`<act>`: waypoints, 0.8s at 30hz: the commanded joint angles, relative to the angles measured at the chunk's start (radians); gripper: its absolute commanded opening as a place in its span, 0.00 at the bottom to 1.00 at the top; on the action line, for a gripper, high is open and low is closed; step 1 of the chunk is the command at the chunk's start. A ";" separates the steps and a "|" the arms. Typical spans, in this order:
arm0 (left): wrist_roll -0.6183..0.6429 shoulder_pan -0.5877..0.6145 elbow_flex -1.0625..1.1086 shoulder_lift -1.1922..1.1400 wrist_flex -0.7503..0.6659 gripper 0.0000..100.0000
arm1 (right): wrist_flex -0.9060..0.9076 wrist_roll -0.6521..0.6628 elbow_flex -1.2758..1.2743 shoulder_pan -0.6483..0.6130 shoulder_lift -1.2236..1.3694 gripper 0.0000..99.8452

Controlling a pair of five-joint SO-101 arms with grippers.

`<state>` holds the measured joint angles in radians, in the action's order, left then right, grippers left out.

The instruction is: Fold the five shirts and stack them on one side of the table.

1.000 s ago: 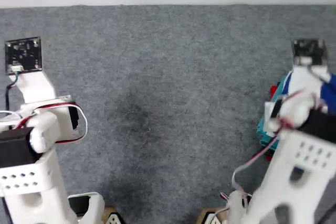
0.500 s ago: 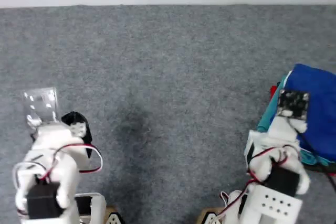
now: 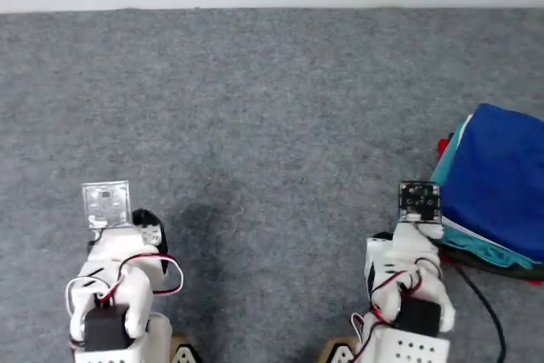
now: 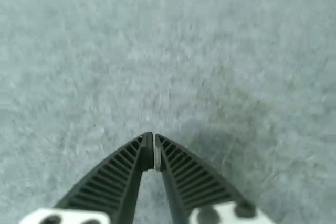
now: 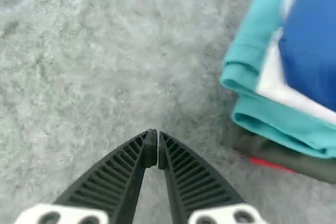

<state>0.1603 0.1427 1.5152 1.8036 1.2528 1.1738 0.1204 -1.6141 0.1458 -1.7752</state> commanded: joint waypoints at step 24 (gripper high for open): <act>-0.002 0.002 0.168 0.008 -0.081 0.01 | 0.128 -0.011 -0.071 0.312 -0.022 0.01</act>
<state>0.1603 0.1412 1.6886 1.8052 1.1976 1.2950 0.1204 -1.6678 0.3682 -1.7937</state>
